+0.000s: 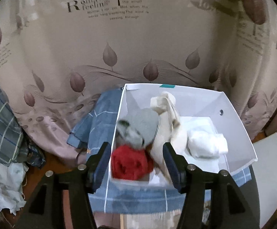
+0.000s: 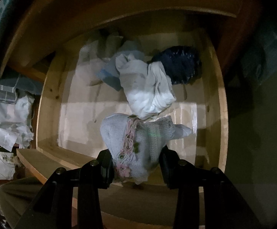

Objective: Take underwear out of drawer
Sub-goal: 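Lift the grey-pink sock bundle from the drawer with the right tool while the left tool withdraws toward the drawer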

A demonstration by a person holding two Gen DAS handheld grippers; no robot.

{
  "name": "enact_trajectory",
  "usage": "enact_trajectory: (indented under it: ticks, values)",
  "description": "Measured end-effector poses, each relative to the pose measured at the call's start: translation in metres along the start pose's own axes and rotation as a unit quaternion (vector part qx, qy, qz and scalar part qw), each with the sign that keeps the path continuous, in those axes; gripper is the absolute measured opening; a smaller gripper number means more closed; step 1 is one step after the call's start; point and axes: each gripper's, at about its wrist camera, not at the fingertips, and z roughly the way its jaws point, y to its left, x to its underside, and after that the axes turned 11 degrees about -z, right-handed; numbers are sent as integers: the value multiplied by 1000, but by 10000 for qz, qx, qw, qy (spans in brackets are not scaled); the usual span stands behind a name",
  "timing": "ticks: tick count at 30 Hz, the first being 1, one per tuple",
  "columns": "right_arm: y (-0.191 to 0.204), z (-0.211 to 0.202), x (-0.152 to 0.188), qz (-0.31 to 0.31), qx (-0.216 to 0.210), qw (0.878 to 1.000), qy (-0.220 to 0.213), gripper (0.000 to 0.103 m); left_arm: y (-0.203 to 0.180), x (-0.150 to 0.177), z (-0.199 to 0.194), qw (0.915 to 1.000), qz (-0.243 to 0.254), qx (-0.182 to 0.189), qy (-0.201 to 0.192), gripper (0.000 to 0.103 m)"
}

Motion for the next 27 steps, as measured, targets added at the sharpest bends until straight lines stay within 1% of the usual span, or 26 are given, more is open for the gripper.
enact_trajectory:
  ticks: [2,4,6,7,10,11,13,14,16,19,21,22,24,27]
  values:
    - [0,-4,0,7,26,9999,-98,37,5,15,-14,9999,-16,43,-95,58]
    - [0,-9,-2,-17,69,9998,-206,37,10,30,-24,9998,-17,6,-173,58]
    - [3,-16,-4,-86,82,9993,-346,37,15,50,-35,9993,59,-138,-349,58]
    - [5,-19,-5,-137,32,9991,-399,37,18,63,-40,9985,153,-296,-436,59]
    - [9,-32,-8,-227,-53,9982,-549,37,28,97,-41,9965,197,-614,-537,59]
    - [11,-37,-10,-250,-42,9979,-589,37,31,108,-39,9961,182,-665,-546,59]
    - [14,-47,-12,-242,-23,9976,-646,37,37,127,-29,9965,128,-714,-422,59]
    - [16,-53,-12,-238,-43,9974,-680,37,41,140,-19,9971,41,-701,-292,59]
    - [21,-67,-13,-341,70,9968,-725,37,46,158,-5,9978,-118,-657,-52,59]
    - [29,-95,-16,-477,67,9952,-848,37,51,184,20,9973,-150,-679,250,59]
    - [34,-114,-20,-622,174,9932,-964,37,54,195,30,9963,-121,-817,234,59]
    - [37,-126,-23,-690,203,9923,-1012,37,55,201,34,9955,-76,-934,171,59]
    - [41,-154,-29,-766,212,9898,-1179,37,55,207,38,9944,-48,-1051,100,59]
    - [49,-193,-41,-900,321,9849,-1442,37,57,217,41,9938,-33,-1115,7,59]
